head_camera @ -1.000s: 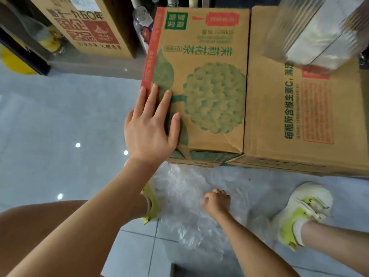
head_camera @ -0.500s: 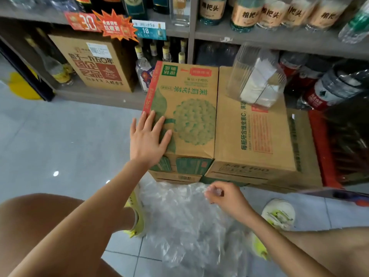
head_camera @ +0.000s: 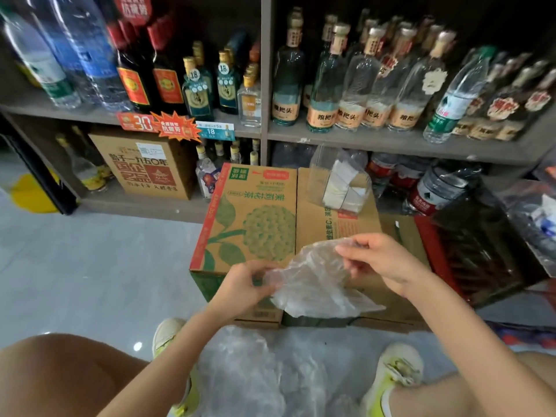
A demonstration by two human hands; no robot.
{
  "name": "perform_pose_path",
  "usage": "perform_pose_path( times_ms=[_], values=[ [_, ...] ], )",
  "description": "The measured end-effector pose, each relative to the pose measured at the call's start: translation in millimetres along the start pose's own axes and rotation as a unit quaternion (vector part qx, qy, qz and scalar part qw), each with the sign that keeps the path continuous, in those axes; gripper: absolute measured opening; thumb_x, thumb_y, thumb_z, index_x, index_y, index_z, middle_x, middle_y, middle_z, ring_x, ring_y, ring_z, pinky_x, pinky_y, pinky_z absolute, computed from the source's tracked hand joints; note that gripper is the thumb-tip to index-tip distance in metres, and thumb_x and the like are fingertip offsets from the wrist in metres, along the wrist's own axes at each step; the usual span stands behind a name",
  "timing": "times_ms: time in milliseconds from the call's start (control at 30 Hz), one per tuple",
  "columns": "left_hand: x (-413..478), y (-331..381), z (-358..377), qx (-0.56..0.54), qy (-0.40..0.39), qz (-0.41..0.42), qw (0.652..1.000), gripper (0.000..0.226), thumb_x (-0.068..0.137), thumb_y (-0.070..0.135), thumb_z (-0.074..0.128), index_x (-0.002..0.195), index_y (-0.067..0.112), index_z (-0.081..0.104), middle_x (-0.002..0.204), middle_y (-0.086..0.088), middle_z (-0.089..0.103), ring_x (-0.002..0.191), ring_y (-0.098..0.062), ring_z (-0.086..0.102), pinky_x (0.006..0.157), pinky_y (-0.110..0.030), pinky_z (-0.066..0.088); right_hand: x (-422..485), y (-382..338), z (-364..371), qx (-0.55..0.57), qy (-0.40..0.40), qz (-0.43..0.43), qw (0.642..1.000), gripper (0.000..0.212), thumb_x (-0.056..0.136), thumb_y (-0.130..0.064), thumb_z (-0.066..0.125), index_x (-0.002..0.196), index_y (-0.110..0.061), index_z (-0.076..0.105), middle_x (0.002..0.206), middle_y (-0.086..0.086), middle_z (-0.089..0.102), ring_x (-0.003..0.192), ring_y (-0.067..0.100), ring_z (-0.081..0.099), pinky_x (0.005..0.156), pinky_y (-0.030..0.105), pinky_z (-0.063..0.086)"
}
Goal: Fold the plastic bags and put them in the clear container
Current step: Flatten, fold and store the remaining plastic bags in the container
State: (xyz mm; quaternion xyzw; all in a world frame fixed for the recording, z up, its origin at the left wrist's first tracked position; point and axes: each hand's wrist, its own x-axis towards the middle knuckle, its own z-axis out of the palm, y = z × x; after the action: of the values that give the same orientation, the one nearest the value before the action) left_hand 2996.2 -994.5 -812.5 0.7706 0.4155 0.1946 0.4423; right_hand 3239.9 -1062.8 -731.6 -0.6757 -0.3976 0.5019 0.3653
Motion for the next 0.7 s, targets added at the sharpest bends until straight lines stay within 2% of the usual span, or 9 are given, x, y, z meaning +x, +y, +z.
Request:
perform_pose_path(
  times_ms=[100,167,233,267,333,433,533,600,700],
  values=[
    [4,19,-12,-0.099,-0.001,-0.038,0.994,0.023,0.082,0.016,0.075,0.102,0.024,0.067,0.09,0.009,0.073,0.086,-0.001,0.067,0.081,-0.019,0.051,5,-3,-18,-0.015,0.049,0.041,0.998,0.01,0.088,-0.013,0.066,0.091,-0.004,0.068,0.059,0.0,0.061,0.051,0.01,0.053,0.056,0.025,0.048],
    [7,31,-21,-0.139,-0.004,-0.05,0.989,0.022,0.081,0.013,0.075,0.098,0.024,0.065,0.083,0.012,0.073,0.084,-0.005,0.068,0.081,-0.022,0.052,10,-1,-26,-0.09,0.134,0.045,0.986,0.023,0.088,-0.019,0.067,0.108,-0.006,0.067,0.077,0.002,0.067,0.068,0.014,0.06,0.069,0.033,0.052],
    [12,39,-27,-0.148,-0.008,-0.045,0.988,0.021,0.081,0.015,0.075,0.1,0.021,0.067,0.082,0.008,0.073,0.085,-0.013,0.069,0.084,-0.027,0.053,6,-5,-22,-0.271,0.255,-0.03,0.928,0.039,0.088,-0.035,0.064,0.122,-0.015,0.061,0.104,0.0,0.066,0.094,0.019,0.061,0.087,0.039,0.05],
    [15,44,-30,-0.146,-0.01,-0.041,0.988,0.021,0.082,0.015,0.075,0.101,0.019,0.067,0.083,0.005,0.074,0.086,-0.018,0.07,0.086,-0.029,0.053,0,-9,-14,-0.332,0.299,-0.115,0.887,0.045,0.088,-0.043,0.061,0.126,-0.019,0.058,0.115,-0.002,0.064,0.105,0.019,0.059,0.096,0.041,0.044],
    [19,53,-35,-0.149,-0.021,-0.034,0.988,0.019,0.084,0.015,0.072,0.103,0.017,0.067,0.086,-0.001,0.075,0.09,-0.023,0.07,0.089,-0.031,0.052,-13,-23,8,-0.388,0.252,-0.254,0.849,0.061,0.083,-0.06,0.055,0.134,-0.026,0.052,0.131,-0.012,0.051,0.123,0.011,0.044,0.111,0.037,0.022],
    [21,66,-40,-0.164,-0.042,-0.03,0.985,0.022,0.088,0.016,0.067,0.109,0.014,0.065,0.085,-0.002,0.075,0.088,-0.017,0.07,0.087,-0.024,0.05,-13,-28,40,-0.462,0.089,-0.248,0.847,0.078,0.074,-0.072,0.049,0.143,-0.039,0.034,0.14,-0.023,0.038,0.134,0.004,0.029,0.119,0.043,0.004],
    [19,73,-44,-0.193,-0.019,-0.027,0.981,0.02,0.091,0.024,0.062,0.11,0.017,0.065,0.084,0.002,0.073,0.081,-0.01,0.067,0.074,-0.016,0.049,0,-22,49,-0.379,0.09,-0.237,0.89,0.044,0.079,-0.057,0.058,0.117,-0.036,0.061,0.111,-0.019,0.064,0.108,0.006,0.056,0.113,0.044,0.026],
    [13,72,-45,-0.233,0.003,-0.031,0.972,0.03,0.091,0.042,0.061,0.112,0.021,0.065,0.096,0.007,0.072,0.087,-0.006,0.067,0.075,-0.015,0.049,2,-21,47,-0.242,0.111,-0.224,0.938,0.024,0.083,-0.045,0.061,0.089,-0.023,0.07,0.085,-0.008,0.069,0.083,0.011,0.062,0.092,0.041,0.047],
    [2,65,-41,-0.245,0.001,-0.043,0.969,0.046,0.077,0.05,0.066,0.118,0.03,0.06,0.107,0.014,0.068,0.097,0.003,0.064,0.078,-0.012,0.047,0,-23,39,-0.108,0.146,-0.192,0.964,0.032,0.087,-0.034,0.063,0.076,-0.004,0.066,0.07,0.012,0.062,0.065,0.02,0.055,0.067,0.029,0.046]
  ],
)
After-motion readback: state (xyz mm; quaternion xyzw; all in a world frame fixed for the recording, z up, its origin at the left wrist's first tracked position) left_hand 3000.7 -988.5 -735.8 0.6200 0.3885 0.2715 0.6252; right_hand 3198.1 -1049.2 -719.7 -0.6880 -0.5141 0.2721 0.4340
